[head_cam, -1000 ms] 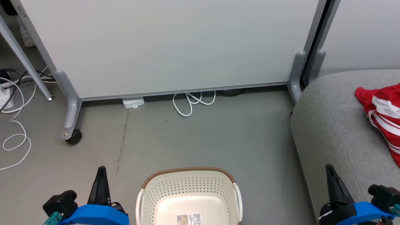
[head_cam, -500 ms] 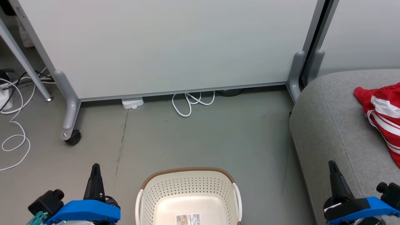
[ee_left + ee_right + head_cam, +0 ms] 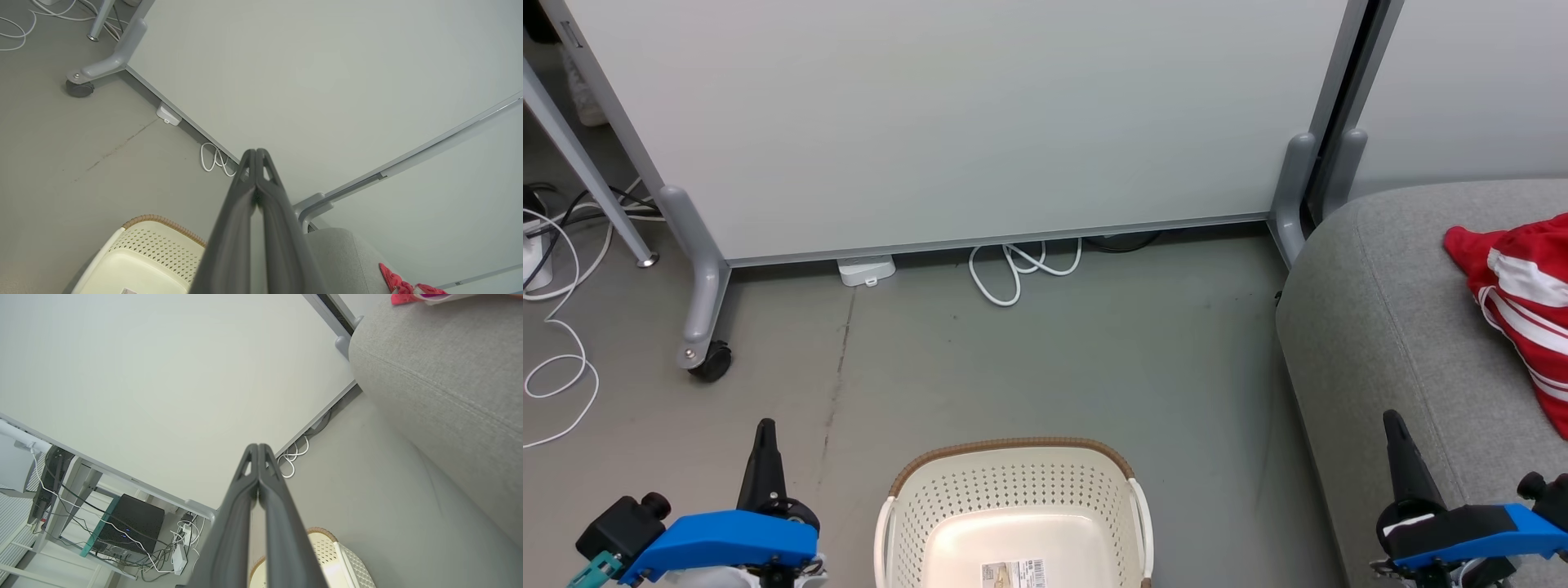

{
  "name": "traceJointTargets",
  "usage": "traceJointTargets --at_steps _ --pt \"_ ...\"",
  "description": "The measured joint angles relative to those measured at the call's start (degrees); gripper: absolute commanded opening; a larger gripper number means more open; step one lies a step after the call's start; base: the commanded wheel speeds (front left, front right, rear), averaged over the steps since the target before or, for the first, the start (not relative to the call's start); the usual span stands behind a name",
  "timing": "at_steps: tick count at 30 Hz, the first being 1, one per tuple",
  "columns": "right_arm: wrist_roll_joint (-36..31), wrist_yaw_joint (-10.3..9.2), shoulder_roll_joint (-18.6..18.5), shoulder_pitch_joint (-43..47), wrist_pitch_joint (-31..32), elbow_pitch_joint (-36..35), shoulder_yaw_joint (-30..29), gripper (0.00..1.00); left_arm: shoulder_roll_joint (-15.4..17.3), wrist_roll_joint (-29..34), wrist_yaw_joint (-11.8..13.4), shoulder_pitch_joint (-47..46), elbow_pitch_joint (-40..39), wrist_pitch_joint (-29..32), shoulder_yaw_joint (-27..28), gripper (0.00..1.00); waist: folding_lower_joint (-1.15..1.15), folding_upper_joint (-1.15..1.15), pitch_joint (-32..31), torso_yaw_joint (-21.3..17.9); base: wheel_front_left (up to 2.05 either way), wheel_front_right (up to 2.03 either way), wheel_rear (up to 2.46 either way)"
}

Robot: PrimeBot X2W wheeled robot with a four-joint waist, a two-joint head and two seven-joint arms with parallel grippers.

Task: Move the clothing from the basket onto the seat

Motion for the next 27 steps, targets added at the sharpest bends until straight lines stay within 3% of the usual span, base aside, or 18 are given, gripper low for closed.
traceJointTargets --at_steps 27 --pt "16.7 0.00 0.6 -1.6 4.3 -0.6 -1.1 0.00 0.0 -16.9 -0.4 -1.3 -1.4 4.1 1.9 0.00 0.00 0.00 -0.1 -0.5 0.00 0.00 0.00"
